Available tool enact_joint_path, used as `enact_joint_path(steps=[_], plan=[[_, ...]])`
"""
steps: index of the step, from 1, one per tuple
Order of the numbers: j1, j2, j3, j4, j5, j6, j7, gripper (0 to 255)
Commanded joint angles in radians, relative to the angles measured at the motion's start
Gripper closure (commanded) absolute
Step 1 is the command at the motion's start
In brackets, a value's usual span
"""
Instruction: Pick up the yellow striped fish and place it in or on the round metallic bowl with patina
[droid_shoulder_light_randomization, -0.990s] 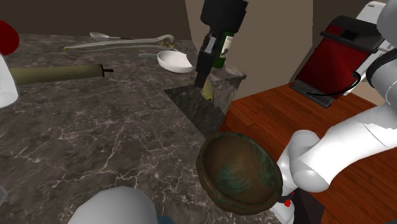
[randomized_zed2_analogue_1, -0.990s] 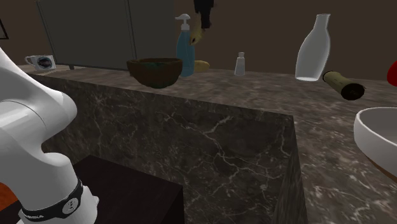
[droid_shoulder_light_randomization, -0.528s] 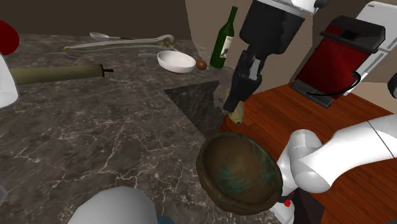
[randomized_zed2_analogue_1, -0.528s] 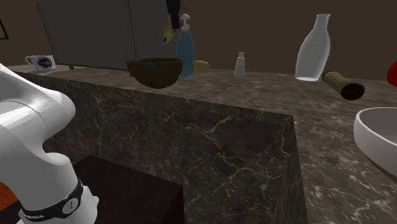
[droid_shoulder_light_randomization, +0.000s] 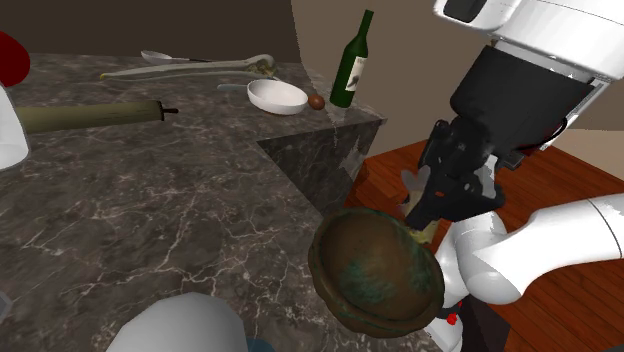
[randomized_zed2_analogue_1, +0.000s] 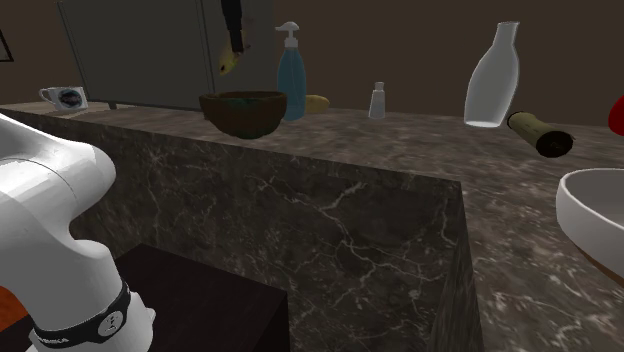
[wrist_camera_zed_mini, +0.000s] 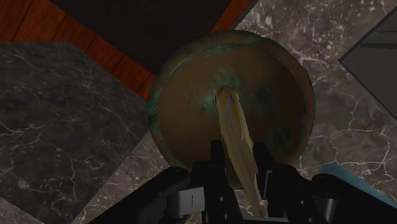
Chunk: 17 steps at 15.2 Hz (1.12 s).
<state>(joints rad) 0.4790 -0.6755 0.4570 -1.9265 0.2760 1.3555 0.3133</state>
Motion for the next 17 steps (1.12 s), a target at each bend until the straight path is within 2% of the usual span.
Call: enact_joint_path(steps=[1, 11, 17], plan=[[0.005, -0.017, 0.002, -0.036, 0.006, 0.019, -0.001, 255], [0.023, -0.078, 0.017, -0.212, 0.032, 0.136, -0.018, 255], [0.024, -0.082, 0.019, -0.224, 0.034, 0.144, -0.019, 255]])
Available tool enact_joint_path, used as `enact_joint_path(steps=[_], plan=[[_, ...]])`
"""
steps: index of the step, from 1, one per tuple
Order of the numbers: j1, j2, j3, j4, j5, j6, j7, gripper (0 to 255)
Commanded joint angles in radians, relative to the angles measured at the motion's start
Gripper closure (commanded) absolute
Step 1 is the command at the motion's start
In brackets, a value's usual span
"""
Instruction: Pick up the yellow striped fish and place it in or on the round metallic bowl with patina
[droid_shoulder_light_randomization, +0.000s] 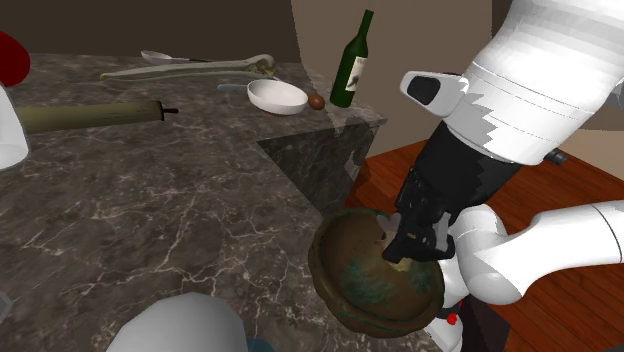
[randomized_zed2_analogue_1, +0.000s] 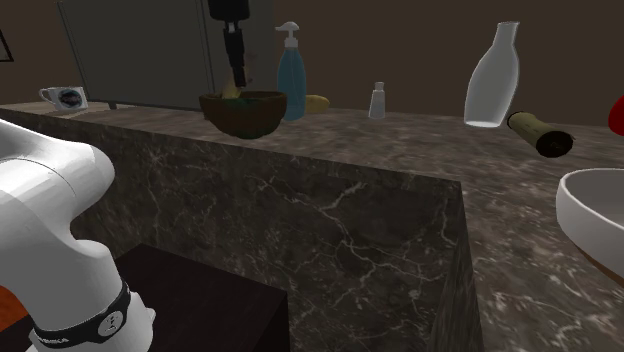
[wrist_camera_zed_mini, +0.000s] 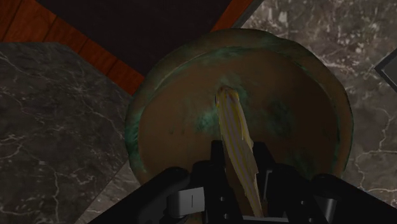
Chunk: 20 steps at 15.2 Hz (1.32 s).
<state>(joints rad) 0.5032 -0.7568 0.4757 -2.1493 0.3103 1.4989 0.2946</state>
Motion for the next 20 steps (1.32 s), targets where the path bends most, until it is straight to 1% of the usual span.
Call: enact_joint_path(steps=[1, 3, 4, 9, 13, 20], plan=[[0.0, 0.0, 0.0, -0.001, 0.0, 0.001, 0.0, 255], [0.0, 0.0, 0.0, -0.001, 0.0, 0.0, 0.0, 255], [0.0, 0.0, 0.0, -0.001, 0.0, 0.0, 0.0, 0], [0.0, 0.0, 0.0, -0.001, 0.0, 0.0, 0.0, 0], [-0.015, 0.05, -0.017, 0.161, -0.024, -0.112, 0.015, 0], [-0.015, 0.05, -0.017, 0.161, -0.024, -0.112, 0.015, 0]])
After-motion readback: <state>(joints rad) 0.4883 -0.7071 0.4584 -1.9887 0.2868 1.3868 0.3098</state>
